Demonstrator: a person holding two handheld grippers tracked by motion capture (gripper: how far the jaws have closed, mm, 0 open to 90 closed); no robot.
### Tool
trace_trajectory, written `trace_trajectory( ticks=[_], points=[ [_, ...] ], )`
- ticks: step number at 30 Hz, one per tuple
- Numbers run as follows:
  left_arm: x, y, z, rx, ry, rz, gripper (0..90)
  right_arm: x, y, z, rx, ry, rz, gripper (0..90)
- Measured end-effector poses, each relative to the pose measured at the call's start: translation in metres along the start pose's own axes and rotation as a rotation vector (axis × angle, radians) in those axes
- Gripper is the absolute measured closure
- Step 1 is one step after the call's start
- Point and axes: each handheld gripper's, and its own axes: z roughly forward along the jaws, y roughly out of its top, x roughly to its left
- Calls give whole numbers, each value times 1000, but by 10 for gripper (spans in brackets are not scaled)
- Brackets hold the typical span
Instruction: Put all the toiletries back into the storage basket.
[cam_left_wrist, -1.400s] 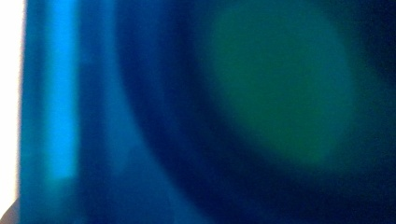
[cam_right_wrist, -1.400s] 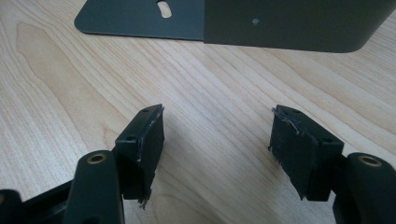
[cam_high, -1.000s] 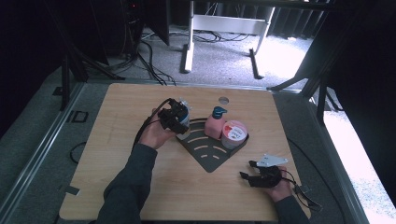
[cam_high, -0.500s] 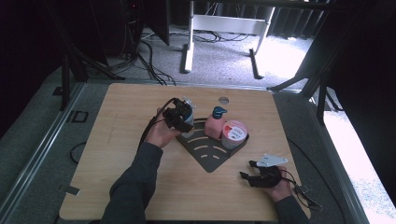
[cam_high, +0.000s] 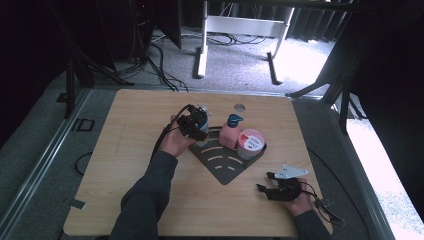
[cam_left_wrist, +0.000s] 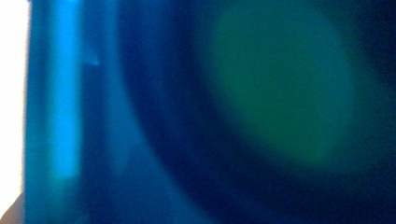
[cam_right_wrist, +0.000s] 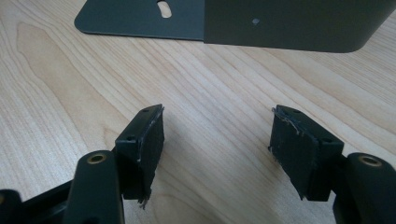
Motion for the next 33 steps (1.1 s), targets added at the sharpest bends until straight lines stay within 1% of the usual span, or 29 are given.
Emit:
trace_trajectory(
  ticks=[4,8,9,13,18,23,33],
  points=[
    [0,3,3,11,3,11,552,0,0,0,0,0,0,347],
    [0,6,5,17,5,13,552,0,0,0,0,0,0,347],
    [1,7,6,18,2,7,552,0,0,0,0,0,0,347],
    [2,12,8,25,3,4,551,0,0,0,0,0,1,347],
    [3,14,12,16,0,0,551,0,0,0,0,0,0,347],
    [4,16,18,22,12,-2,551,0,0,0,0,0,1,347],
    [5,20,31,21,14,-18,551,0,0,0,0,0,0,347]
  ],
)
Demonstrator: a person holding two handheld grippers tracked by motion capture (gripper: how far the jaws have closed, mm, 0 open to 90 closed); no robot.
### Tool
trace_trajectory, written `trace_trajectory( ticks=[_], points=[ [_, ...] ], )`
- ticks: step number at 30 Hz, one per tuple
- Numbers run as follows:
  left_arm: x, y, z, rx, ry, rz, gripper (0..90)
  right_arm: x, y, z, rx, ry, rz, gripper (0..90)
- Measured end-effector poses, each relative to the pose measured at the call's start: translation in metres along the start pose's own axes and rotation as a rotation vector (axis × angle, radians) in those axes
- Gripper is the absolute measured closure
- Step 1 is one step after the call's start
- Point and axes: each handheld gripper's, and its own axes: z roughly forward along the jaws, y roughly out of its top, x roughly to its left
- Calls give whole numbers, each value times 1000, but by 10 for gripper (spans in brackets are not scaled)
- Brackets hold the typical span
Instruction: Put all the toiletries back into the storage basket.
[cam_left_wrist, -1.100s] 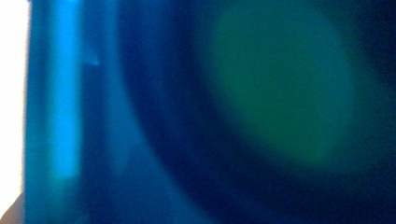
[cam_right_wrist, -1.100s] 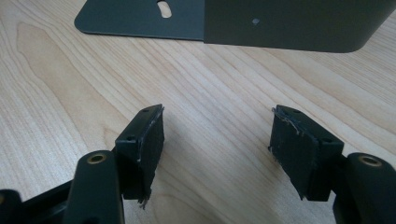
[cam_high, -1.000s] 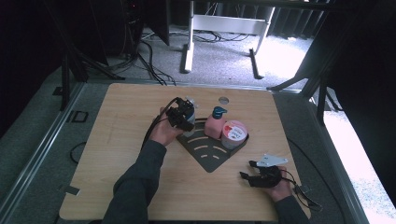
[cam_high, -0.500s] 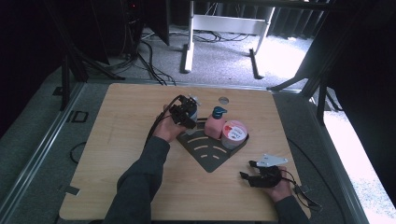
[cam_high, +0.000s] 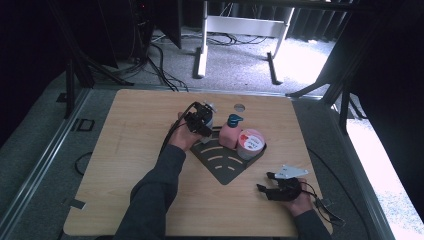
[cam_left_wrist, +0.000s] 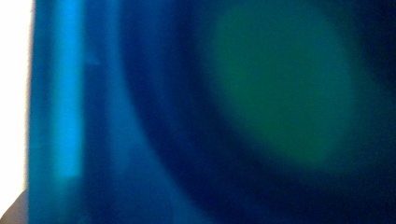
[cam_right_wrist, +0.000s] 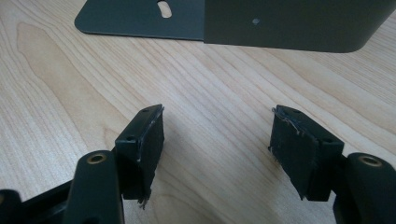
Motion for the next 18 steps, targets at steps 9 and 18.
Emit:
trace_trajectory(
  ticks=[9,18],
  points=[
    [-2,4,11,-17,12,-5,551,0,0,0,0,0,0,346],
    [-3,8,19,-19,11,-22,551,0,0,0,0,0,-1,345]
  ],
)
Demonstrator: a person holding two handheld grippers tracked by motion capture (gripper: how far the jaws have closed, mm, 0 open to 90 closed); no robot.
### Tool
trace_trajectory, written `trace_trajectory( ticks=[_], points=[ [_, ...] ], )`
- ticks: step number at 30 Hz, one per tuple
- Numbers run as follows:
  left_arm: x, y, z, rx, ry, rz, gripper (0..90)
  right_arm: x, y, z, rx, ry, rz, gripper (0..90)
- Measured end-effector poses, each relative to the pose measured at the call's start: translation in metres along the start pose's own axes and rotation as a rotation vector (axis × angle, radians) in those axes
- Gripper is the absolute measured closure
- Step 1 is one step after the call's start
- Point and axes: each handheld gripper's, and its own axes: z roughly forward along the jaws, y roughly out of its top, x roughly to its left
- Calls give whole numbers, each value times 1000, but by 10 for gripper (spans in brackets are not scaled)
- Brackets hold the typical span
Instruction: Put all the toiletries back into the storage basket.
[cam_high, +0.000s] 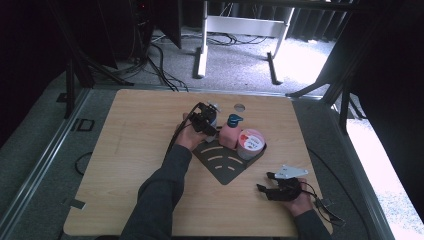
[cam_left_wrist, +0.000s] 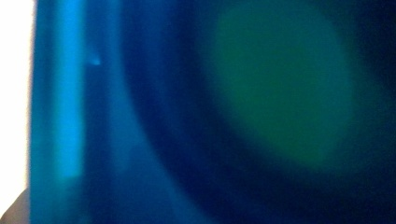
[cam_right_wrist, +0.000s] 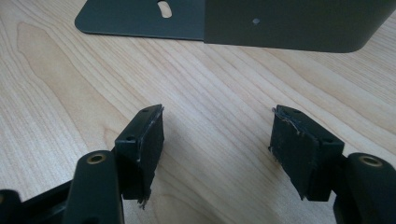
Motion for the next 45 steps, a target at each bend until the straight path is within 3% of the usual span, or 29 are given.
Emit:
trace_trajectory(
  ticks=[20,45],
  points=[
    [5,3,10,-12,-24,-45,550,0,0,0,0,1,-1,343],
    [1,15,17,-13,-42,-55,550,0,0,0,0,4,-4,341]
  ],
)
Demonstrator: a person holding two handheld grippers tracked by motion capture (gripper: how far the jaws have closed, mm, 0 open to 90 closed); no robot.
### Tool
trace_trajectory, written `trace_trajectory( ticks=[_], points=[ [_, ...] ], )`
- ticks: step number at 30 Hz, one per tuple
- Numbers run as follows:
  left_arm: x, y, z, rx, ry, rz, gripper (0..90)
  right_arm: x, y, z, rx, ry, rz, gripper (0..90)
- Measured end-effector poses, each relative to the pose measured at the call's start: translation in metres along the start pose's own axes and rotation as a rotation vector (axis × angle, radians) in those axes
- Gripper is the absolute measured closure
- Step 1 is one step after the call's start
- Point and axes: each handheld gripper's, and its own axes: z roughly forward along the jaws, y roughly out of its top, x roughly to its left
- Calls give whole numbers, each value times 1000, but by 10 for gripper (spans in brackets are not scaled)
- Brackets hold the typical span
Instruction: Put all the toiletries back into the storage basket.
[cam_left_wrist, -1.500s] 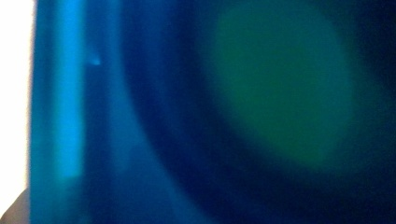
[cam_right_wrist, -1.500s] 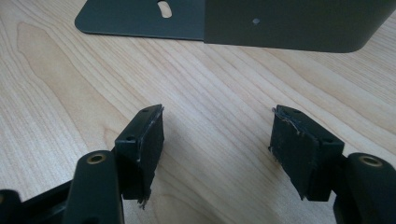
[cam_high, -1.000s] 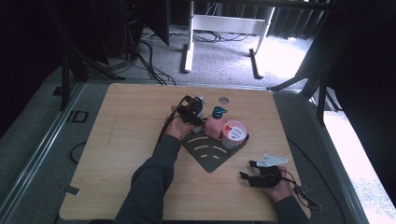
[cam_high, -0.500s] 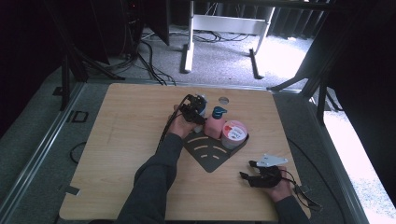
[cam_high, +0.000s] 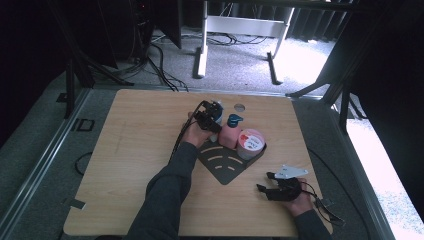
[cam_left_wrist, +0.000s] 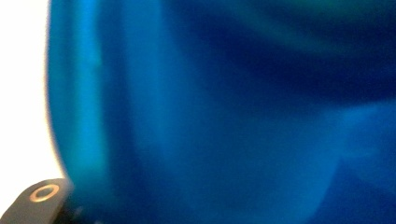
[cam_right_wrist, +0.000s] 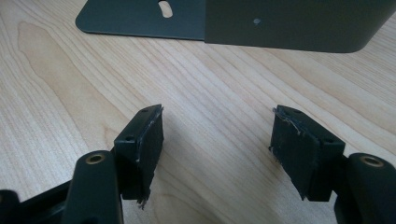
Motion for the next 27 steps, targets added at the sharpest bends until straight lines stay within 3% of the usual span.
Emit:
trace_trajectory(
  ticks=[18,27],
  points=[
    [1,-3,0,-19,1,-20,510,0,0,0,0,0,1,341],
    [0,-12,-6,-28,-22,-23,474,0,0,0,0,-1,0,341]
  ],
)
